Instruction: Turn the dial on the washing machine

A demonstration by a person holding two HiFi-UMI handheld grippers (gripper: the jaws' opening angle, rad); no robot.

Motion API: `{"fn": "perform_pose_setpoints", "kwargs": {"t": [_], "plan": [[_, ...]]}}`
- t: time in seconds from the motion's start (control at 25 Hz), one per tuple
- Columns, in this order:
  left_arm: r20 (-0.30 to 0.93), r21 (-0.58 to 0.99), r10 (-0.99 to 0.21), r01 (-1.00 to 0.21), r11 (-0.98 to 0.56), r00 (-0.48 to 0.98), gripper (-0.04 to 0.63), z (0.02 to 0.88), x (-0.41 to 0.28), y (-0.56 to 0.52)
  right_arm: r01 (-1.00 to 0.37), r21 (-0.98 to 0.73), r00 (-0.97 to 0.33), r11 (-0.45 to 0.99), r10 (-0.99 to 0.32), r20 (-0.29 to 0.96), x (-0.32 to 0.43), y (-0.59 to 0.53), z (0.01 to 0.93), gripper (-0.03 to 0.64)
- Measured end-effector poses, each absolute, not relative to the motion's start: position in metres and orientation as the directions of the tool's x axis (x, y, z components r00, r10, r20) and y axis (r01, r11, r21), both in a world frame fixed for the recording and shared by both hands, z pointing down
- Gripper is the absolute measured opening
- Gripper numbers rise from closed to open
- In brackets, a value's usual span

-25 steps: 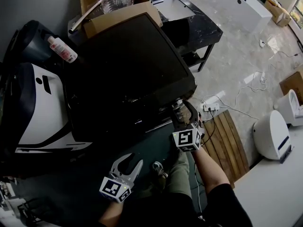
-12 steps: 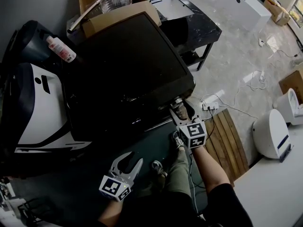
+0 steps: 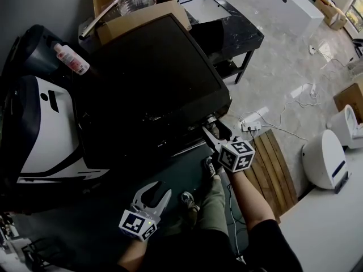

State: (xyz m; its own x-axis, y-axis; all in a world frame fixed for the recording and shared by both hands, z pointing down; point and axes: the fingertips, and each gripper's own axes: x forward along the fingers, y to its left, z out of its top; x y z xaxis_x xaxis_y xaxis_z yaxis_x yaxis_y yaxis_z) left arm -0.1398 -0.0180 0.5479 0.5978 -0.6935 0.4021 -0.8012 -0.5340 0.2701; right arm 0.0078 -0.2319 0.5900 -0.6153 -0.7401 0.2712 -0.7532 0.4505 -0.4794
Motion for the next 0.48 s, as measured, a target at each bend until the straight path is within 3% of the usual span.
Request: {"fn": "perform_pose_setpoints", "kwargs": {"t": [0.2, 0.48], "plan": [[0.395, 0.270, -0.698, -0.802, -0.533, 0.597, 0.143, 0.545, -0.138, -0.020, -0.769, -0.453, -0.602, 0.450, -0.748, 0.280, 0.010, -0.233, 0.587, 0.317], [0.375, 0.266, -0.715, -0.808, -0.526, 0.590, 0.143, 0.539, -0.140, -0.024, -0.779, -0.435, -0.588, 0.451, -0.766, 0.259, 0.020, -0.222, 0.570, 0.279]]}}
